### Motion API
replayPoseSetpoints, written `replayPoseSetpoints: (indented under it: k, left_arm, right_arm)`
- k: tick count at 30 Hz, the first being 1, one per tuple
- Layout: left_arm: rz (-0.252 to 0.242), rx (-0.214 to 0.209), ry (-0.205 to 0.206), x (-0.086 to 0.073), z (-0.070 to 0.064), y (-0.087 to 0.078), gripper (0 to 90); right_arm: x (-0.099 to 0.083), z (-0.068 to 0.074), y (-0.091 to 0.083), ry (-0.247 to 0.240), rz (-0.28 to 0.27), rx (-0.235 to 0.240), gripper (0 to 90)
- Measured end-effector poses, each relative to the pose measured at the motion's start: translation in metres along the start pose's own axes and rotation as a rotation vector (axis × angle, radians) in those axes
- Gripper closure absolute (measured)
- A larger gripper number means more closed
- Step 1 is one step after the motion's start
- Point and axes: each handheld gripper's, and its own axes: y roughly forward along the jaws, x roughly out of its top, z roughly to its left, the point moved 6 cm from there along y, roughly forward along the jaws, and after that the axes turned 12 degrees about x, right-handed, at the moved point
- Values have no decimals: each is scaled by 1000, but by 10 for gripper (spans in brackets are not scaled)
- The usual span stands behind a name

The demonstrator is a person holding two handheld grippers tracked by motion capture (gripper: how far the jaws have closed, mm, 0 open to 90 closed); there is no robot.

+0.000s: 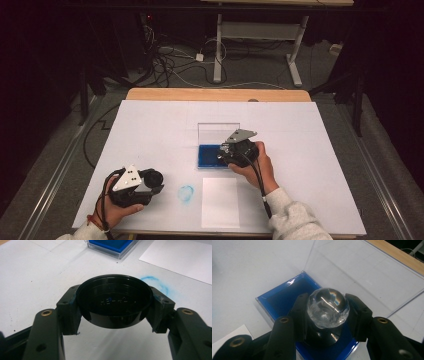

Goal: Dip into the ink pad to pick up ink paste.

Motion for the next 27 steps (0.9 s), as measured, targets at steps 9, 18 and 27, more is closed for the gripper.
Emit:
replayPoseSetpoints:
  k: [9, 18, 27]
  left_arm:
    - [-8, -10, 1, 1, -1, 0, 367]
    - [-3, -11, 4, 1, -1, 1, 367]
    - [-5, -12, 7, 2, -1, 1, 367]
  right_arm:
    - [0, -1, -2, 10, -2, 12, 570]
    - [14, -1, -27, 11, -70, 38, 570]
    - [23, 0, -48, 1, -124, 34, 570]
